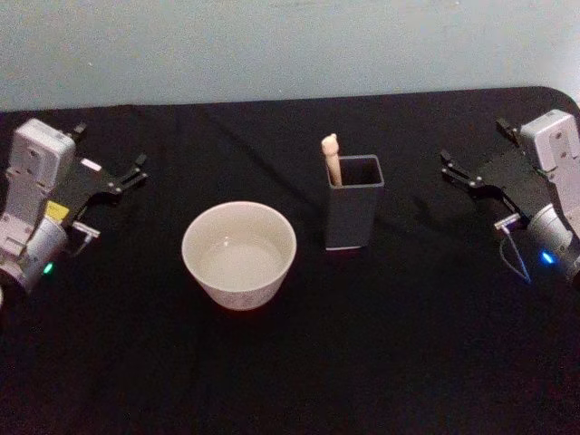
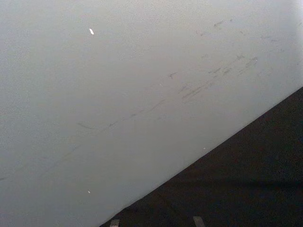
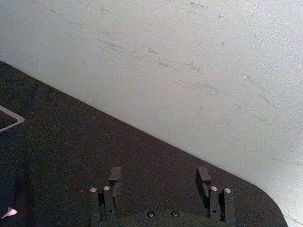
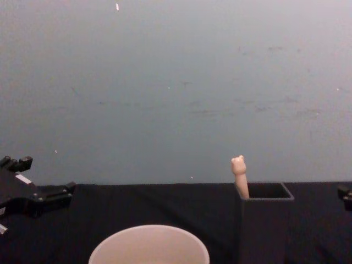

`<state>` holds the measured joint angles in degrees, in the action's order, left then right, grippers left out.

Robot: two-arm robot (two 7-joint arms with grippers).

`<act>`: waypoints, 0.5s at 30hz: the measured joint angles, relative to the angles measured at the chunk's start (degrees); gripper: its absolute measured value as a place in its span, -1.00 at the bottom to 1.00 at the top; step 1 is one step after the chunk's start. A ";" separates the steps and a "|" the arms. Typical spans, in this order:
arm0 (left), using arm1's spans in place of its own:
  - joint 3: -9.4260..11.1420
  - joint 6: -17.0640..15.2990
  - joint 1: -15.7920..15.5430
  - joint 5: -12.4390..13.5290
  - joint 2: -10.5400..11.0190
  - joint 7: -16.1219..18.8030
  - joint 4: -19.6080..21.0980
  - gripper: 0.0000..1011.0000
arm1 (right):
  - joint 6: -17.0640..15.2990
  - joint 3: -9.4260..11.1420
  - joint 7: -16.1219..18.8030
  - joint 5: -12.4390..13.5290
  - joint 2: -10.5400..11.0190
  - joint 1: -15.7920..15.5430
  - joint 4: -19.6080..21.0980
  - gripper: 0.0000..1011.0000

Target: Pick up the stirring spoon with one hand, stir inside the cup, then place it back in its original position.

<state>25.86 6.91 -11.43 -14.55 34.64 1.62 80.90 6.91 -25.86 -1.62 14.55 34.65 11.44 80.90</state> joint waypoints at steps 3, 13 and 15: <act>0.00 0.00 0.00 0.00 0.00 0.00 0.00 0.98 | 0.00 0.00 0.00 0.00 0.00 0.00 0.00 0.98; 0.00 0.00 0.00 0.00 0.00 0.00 0.00 0.98 | 0.00 0.00 0.00 0.00 0.00 0.00 0.00 0.98; 0.00 0.00 0.00 0.00 0.00 0.00 0.00 0.98 | 0.00 0.00 0.00 0.00 0.00 -0.01 0.00 0.98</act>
<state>25.86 6.91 -11.43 -14.55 34.64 1.62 80.90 6.91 -25.86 -1.62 14.55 34.64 11.43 80.90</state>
